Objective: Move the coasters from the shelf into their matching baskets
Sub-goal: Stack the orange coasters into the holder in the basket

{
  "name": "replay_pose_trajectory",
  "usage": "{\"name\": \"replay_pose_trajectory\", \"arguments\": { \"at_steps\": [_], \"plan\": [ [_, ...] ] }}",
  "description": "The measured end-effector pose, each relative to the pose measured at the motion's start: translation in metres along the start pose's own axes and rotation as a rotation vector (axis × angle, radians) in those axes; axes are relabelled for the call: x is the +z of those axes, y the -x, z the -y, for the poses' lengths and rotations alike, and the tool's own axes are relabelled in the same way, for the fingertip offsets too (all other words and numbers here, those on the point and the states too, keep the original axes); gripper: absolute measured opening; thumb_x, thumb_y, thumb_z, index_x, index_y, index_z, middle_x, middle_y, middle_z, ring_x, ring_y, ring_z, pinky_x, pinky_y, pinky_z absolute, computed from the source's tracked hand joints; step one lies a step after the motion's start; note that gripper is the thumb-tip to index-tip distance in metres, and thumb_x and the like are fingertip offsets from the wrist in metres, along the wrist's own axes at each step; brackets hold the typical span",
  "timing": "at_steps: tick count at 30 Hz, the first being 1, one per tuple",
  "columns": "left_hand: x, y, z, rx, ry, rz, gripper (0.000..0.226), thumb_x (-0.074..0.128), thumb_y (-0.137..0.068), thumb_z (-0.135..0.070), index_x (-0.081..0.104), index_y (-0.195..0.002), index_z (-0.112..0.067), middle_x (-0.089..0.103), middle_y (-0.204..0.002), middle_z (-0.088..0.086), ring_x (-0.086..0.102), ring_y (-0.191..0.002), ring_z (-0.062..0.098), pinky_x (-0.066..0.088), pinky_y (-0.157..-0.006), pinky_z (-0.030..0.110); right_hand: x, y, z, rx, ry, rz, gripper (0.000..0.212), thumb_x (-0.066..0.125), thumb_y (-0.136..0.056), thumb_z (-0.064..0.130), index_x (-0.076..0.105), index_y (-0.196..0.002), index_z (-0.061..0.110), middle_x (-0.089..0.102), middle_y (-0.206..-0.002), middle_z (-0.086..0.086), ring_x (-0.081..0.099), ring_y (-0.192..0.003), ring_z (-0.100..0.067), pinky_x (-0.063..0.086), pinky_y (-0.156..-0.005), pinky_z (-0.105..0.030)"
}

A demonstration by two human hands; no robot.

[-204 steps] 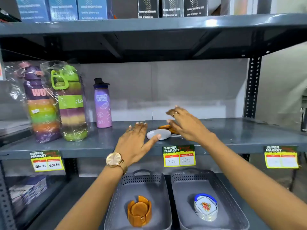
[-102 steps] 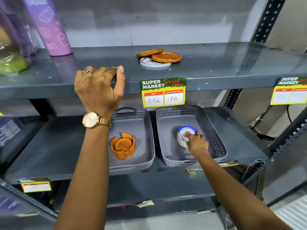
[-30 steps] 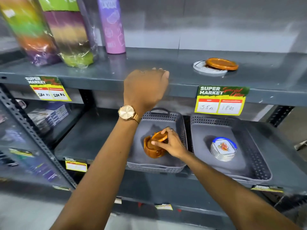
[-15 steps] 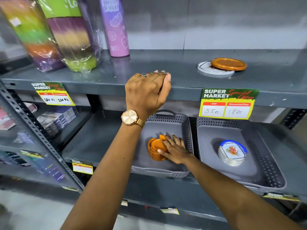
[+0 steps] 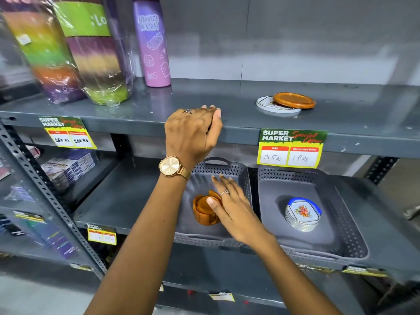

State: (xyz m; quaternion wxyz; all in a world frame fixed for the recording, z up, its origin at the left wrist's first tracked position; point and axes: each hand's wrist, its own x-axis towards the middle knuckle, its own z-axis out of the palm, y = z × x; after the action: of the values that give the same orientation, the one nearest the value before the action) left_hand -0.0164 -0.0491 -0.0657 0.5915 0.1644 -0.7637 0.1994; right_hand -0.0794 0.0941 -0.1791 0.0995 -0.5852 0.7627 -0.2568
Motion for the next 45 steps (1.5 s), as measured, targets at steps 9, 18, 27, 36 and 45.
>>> {"name": "replay_pose_trajectory", "arguments": {
  "at_steps": [9,18,27,36,45],
  "plan": [
    [-0.006,-0.003,-0.004,-0.066,-0.009,0.074,0.042,0.044,-0.098,-0.025,0.076,-0.074,-0.015,0.074,-0.067,0.000,0.069,-0.064,0.020,0.047,-0.059,0.033,-0.097,0.056,0.070,-0.235,-0.115,-0.426,0.048,0.034,-0.101,0.037,0.042,-0.144,0.018,0.044,-0.147,0.001,0.036,-0.138,-0.011,0.024,-0.115,-0.021],
    [-0.009,-0.005,-0.005,-0.080,0.041,0.098,0.047,0.040,-0.098,-0.027,0.073,-0.067,-0.012,0.071,-0.063,0.004,0.069,-0.061,0.026,0.048,-0.053,0.036,-0.212,-0.013,0.043,-0.051,0.114,-0.698,0.051,0.055,-0.091,0.048,0.059,-0.125,0.011,0.061,-0.127,-0.009,0.051,-0.121,-0.027,0.042,-0.102,-0.038],
    [-0.008,-0.005,-0.006,-0.078,0.060,0.033,0.045,0.041,-0.096,-0.026,0.076,-0.071,-0.013,0.073,-0.066,0.000,0.071,-0.062,0.020,0.047,-0.052,0.032,-0.247,-0.076,0.007,0.470,0.143,-0.196,0.068,0.072,-0.074,0.053,0.056,-0.122,0.007,0.059,-0.126,-0.014,0.057,-0.114,-0.031,0.048,-0.095,-0.038],
    [-0.012,-0.003,-0.007,-0.102,0.074,0.080,0.046,0.040,-0.095,-0.026,0.078,-0.073,-0.013,0.075,-0.070,-0.001,0.073,-0.070,0.017,0.050,-0.056,0.032,-0.251,-0.093,-0.016,0.467,0.018,-0.155,0.061,0.077,-0.072,0.043,0.060,-0.123,0.015,0.059,-0.128,-0.006,0.057,-0.115,-0.025,0.048,-0.102,-0.040],
    [-0.016,-0.010,-0.002,-0.047,0.052,0.172,0.048,0.037,-0.096,-0.034,0.075,-0.070,-0.017,0.075,-0.072,-0.002,0.072,-0.069,0.019,0.051,-0.057,0.030,-0.236,-0.030,0.041,0.048,-0.328,-0.464,0.069,0.092,-0.054,0.029,0.064,-0.117,0.022,0.065,-0.119,0.003,0.059,-0.109,-0.015,0.050,-0.087,-0.029]
  ]
}}
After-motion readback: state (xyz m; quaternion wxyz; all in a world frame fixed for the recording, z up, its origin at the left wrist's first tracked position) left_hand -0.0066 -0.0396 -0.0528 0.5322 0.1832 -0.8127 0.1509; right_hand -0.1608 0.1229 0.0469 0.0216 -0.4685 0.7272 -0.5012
